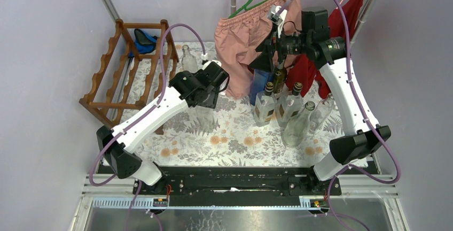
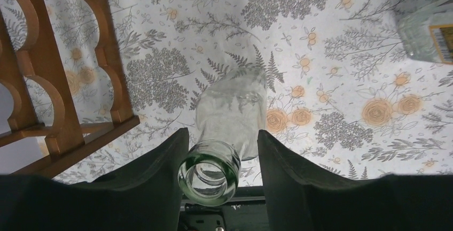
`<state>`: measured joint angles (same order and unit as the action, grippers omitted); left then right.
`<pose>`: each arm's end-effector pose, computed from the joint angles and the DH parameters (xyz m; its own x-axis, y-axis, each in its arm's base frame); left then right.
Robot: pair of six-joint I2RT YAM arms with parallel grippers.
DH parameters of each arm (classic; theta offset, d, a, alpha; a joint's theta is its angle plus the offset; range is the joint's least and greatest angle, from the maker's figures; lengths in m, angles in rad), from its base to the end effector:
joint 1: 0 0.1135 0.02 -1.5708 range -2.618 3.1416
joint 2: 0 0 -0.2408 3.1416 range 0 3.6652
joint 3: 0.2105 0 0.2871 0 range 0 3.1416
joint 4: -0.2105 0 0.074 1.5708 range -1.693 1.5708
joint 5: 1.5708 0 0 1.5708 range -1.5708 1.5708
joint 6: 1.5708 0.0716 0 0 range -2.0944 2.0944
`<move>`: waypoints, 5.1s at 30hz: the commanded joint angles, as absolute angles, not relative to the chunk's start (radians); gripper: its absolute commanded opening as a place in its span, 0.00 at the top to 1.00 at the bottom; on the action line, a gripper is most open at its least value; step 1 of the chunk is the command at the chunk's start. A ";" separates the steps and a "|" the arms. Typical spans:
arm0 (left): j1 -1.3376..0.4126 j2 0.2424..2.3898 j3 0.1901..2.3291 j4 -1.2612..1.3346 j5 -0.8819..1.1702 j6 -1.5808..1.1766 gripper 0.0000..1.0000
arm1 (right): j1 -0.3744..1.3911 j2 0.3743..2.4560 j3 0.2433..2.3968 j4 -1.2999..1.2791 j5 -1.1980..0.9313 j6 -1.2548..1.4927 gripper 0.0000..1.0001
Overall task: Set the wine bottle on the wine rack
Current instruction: Pick up the wine bottle from the center of the board, then place the wine bottle in the wine rack.
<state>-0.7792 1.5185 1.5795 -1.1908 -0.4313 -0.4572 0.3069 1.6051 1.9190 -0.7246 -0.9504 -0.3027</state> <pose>0.2653 -0.2200 0.3052 -0.8031 0.2296 -0.5499 0.1749 0.9730 0.1508 0.3473 0.1712 0.4517 -0.0990 -0.2132 -0.9720 -0.9599 0.2779 0.0368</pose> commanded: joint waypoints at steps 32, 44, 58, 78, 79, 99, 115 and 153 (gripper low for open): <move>-0.785 1.396 1.486 -0.991 -0.475 -0.444 0.46 | 0.317 1.549 1.921 -0.733 -0.933 -0.325 0.00; -0.785 1.390 1.484 -0.977 -0.471 -0.452 0.49 | 0.317 1.548 1.917 -0.733 -0.934 -0.325 0.00; -0.785 1.390 1.497 -0.979 -0.436 -0.423 1.00 | 0.318 1.546 1.917 -0.738 -0.930 -0.327 0.00; -0.965 1.441 1.666 -1.230 -0.725 -0.394 1.00 | 0.301 1.595 2.075 -0.808 -0.823 -0.412 0.00; -0.969 1.441 1.664 -1.238 -0.741 -0.401 1.00 | 0.299 1.598 2.082 -0.803 -0.820 -0.405 0.00; -1.008 1.483 1.424 -1.145 -0.996 -0.288 1.00 | 0.297 1.608 2.062 -0.746 -0.807 -0.360 0.00; -1.009 1.615 1.381 -1.168 -1.154 -0.392 1.00 | 0.274 1.620 2.046 -0.737 -0.821 -0.367 0.00; -0.960 1.648 1.226 -1.124 -1.243 -0.325 1.00 | 0.253 1.588 1.997 -0.721 -0.855 -0.364 0.00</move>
